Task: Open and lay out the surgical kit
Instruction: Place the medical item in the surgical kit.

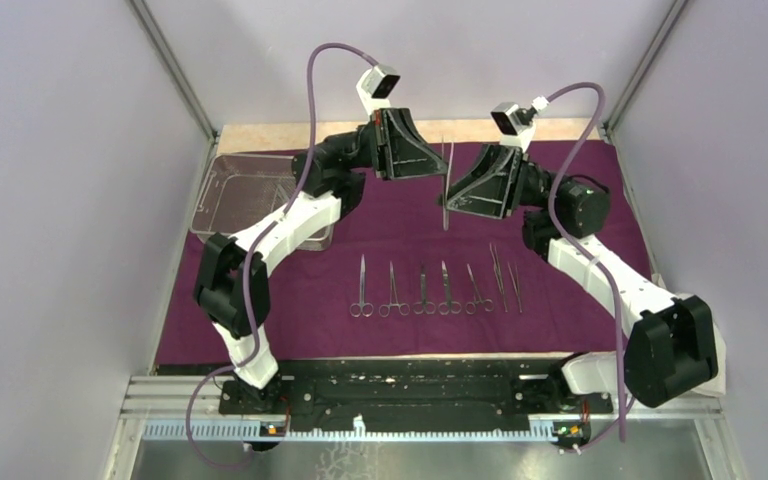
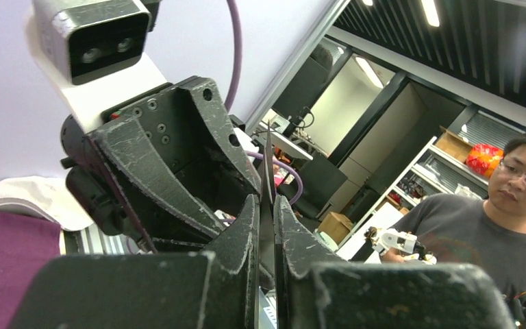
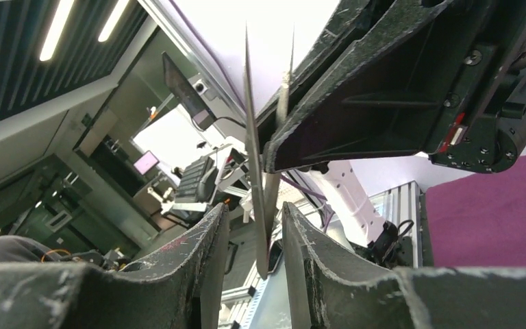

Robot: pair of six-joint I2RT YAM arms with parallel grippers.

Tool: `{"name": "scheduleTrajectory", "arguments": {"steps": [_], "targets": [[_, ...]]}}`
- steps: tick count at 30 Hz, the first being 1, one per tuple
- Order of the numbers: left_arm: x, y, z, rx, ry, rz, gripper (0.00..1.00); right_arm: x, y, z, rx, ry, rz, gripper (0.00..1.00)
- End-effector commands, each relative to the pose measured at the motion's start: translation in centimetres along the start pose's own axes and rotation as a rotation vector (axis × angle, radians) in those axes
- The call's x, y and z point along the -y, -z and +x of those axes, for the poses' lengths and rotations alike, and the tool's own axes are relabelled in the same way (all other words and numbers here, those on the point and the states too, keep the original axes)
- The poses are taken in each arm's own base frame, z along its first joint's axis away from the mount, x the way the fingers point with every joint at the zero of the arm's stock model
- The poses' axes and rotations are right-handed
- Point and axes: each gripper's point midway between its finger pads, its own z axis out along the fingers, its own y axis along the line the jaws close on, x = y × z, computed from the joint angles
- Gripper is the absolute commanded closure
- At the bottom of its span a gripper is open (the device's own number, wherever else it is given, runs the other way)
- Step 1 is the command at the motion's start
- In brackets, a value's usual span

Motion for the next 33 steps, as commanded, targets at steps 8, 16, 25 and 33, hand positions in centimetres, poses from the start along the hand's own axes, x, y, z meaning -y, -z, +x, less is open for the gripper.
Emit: {"name": "scheduleTrajectory", "arguments": {"steps": [8,16,25,33], "targets": [[6.2,-1.2,2.6,-0.094,-0.308,0.224,1.0,-2.5,-0.3,-0.9,0.024,0.071,-0.084,0.83],[5.7,-1.1,3.1,-0.095,-0.296,0.214,0.99,-2.5,-0.2,-0.8,0.027,0.076,-0.076,1.0],[3.8,-0.8,3.0,-0.079,-0.339,0.1,0.5,-1.3,0.7,-1.3,0.083,0.094,0.065,1.0],[2.3,2.2,1.1,0.012,-0.366,-0.065,0.02,0.9,3.0,-2.0,0.152,0.049,0.226,1.0]]}}
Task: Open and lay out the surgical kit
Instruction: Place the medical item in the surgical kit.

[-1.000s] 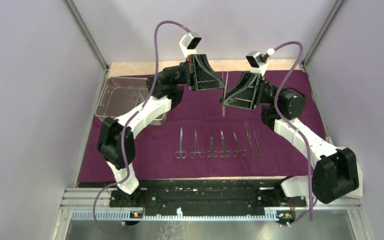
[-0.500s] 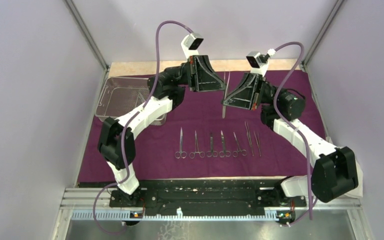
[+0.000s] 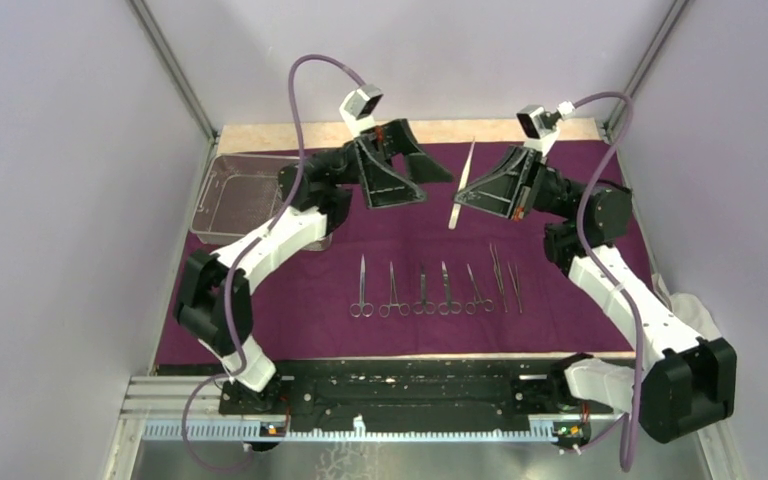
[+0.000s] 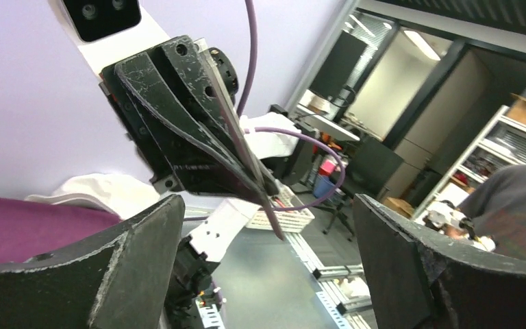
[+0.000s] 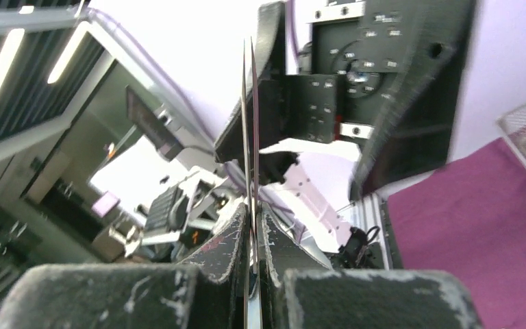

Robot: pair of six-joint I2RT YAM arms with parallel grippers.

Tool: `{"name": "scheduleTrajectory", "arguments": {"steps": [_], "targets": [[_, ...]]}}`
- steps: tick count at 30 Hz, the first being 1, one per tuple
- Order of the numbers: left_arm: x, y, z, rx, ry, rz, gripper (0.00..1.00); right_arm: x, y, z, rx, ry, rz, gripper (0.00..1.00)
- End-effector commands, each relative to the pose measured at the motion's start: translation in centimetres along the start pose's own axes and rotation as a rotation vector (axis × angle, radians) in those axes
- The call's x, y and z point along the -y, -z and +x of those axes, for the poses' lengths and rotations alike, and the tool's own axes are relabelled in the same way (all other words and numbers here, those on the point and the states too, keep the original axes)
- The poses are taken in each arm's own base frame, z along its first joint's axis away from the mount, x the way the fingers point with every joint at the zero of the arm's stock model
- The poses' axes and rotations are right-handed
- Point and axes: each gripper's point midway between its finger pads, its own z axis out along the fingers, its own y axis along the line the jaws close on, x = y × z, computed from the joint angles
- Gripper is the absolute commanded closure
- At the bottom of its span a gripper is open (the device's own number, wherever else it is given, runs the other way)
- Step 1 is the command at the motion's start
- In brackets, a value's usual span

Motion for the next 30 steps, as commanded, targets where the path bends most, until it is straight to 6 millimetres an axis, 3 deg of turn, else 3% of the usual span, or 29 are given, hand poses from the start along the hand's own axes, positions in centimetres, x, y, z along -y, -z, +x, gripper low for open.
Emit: {"name": "scheduleTrajectory", "arguments": {"steps": [1,4,5,7,10,12,16,22,30], "targets": [[1.3,2.3,-1.7,0.049,-0.18,-0.09,0.02,3.1,2.1,-0.9,0.063,-0.01,0.194,1.0],[-0.9,5.2,-2.0,0.057,-0.15,-0.283,0.02,9.5,6.3,0.5,-0.01,0.026,0.655,1.0],[-2.1,6.4,-2.3,0.044,-0.187,-0.375,0.02,11.8,9.3,1.3,-0.094,0.131,0.847,1.0],[-4.0,8.1,-2.6,0.022,-0.208,-0.585,0.02,14.8,15.7,3.3,-0.232,0.162,1.185,1.0],[-6.4,11.6,-2.2,-0.022,-0.201,-0.874,0.02,16.4,23.4,6.2,-0.42,0.177,1.511,1.0],[-6.8,13.3,-2.1,-0.024,-0.21,-0.991,0.02,16.9,26.5,7.4,-0.482,0.186,1.63,1.0],[-6.8,14.9,-2.7,0.051,-0.246,-1.092,0.02,17.4,28.8,6.8,-0.507,0.226,1.746,1.0],[-5.9,15.9,-3.5,0.239,-0.311,-1.107,0.02,20.9,30.1,9.4,-0.603,0.019,1.766,1.0],[-7.0,16.5,-2.6,0.136,-0.368,-1.117,0.02,23.6,32.3,11.7,-0.648,-0.271,1.645,1.0]]}}
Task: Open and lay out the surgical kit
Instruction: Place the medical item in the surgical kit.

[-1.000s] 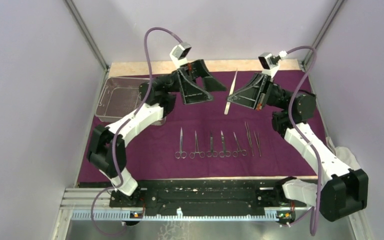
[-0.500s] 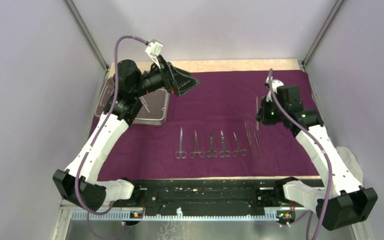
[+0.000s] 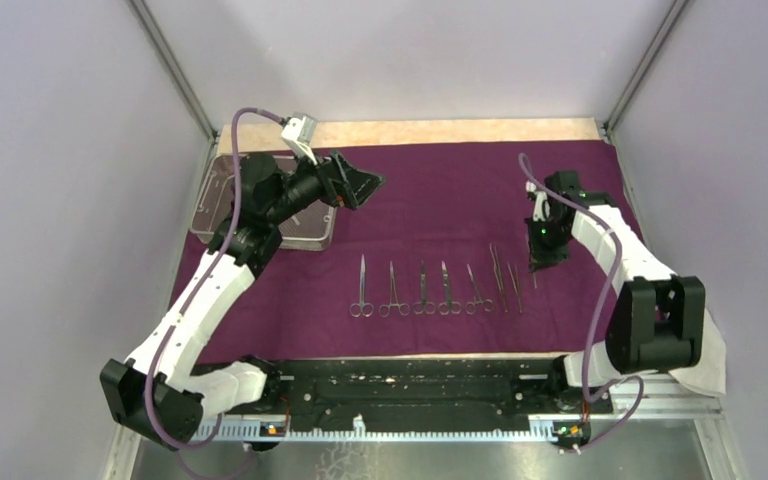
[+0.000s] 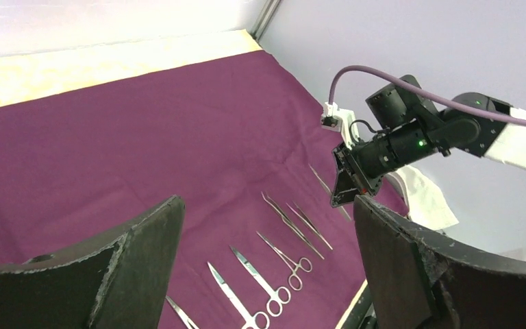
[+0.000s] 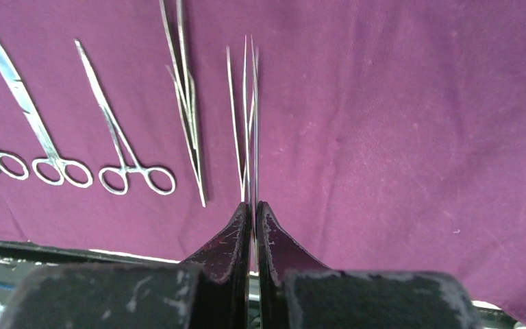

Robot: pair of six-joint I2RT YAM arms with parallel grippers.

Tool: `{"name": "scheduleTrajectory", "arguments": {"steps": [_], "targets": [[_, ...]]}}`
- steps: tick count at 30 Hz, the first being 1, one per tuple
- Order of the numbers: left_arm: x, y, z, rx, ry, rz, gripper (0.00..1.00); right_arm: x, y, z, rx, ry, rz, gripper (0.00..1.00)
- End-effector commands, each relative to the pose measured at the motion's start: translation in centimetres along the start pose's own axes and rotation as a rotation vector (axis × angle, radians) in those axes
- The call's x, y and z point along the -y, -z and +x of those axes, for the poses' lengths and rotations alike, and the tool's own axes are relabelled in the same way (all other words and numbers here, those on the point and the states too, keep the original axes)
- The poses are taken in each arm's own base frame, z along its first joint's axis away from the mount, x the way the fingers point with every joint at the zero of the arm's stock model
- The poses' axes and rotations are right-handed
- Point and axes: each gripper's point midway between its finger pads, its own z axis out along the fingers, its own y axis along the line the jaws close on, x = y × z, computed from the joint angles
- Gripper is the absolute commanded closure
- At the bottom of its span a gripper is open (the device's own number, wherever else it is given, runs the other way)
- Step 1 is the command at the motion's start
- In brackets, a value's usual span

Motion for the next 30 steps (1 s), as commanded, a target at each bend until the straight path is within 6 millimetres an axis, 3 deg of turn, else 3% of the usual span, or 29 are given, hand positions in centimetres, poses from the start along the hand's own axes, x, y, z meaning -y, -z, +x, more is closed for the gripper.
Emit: {"name": "scheduleTrajectory", "arguments": {"steps": [1,14,18,24,30], "targets": [[0.4,-0.2,-1.6,0.04,-0.108,0.023,0.02,-0.5,0.3,-0.9,-0.023,0.02,-0.112,1.0],[-2.5,0.1,-1.0,0.025,-0.172,-0.024,0.02,-0.8,-1.6,-0.1,-0.163,-0.011,-0.142,1.0],[-3.4,0.3,-1.1,0.028,-0.186,-0.071,0.02,-0.7,-3.0,0.4,-0.151,0.007,-0.109,1.0],[-3.6,0.1,-0.9,0.018,-0.183,-0.071,0.02,-0.5,-3.9,-1.6,-0.052,-0.054,-0.035,1.0],[-3.3,0.2,-1.4,0.027,-0.199,-0.063,0.02,-0.7,-5.5,-2.1,-0.063,-0.064,-0.005,1.0]]}}
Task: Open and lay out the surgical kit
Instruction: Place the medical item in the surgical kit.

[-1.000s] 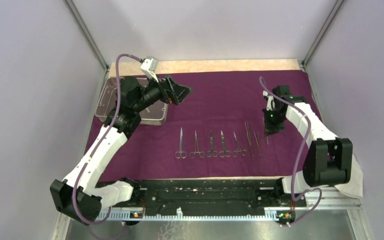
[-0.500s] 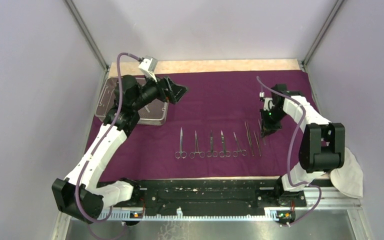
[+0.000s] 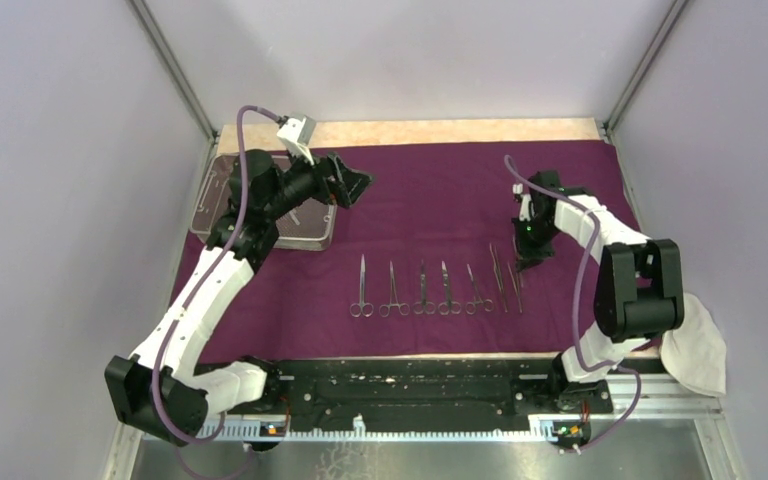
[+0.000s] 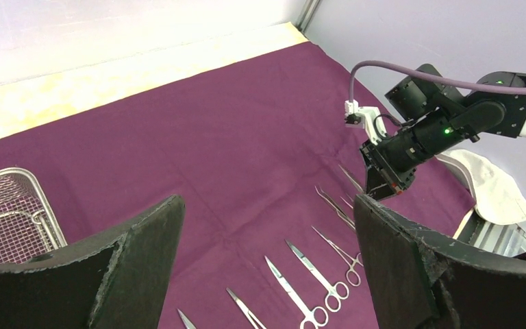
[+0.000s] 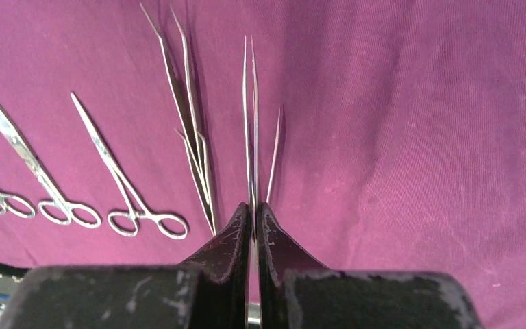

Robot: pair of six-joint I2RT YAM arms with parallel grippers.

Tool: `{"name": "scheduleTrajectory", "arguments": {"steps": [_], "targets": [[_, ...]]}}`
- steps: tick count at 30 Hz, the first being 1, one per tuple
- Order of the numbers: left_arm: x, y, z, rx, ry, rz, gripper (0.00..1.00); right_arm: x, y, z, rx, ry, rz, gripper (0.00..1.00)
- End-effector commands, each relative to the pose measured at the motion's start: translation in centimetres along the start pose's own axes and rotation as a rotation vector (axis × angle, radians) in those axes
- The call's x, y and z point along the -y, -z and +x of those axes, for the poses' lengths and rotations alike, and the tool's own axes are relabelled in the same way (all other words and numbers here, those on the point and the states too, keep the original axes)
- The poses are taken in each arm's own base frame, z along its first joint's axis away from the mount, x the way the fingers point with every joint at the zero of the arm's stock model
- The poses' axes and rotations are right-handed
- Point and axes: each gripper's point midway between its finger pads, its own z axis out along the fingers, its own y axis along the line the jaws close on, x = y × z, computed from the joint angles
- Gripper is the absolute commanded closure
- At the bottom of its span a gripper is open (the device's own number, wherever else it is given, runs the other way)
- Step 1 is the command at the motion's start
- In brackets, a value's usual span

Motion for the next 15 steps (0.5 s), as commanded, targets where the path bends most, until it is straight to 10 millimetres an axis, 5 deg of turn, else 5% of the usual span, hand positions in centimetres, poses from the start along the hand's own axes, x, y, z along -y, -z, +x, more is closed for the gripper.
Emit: {"name": "scheduleTrajectory", "arguments": {"steps": [1,15], "targets": [[0.1,0.1,-1.1,0.024,-0.036,0.002,0.02,0.2,-0.9,-2.0,0.057,-0.024,0.048,1.0],[0.4,0.4,-1.2,0.02,-0.043,0.007,0.02,0.3,-2.3,-2.8,0.049,-0.003,0.07,0.99]]}}
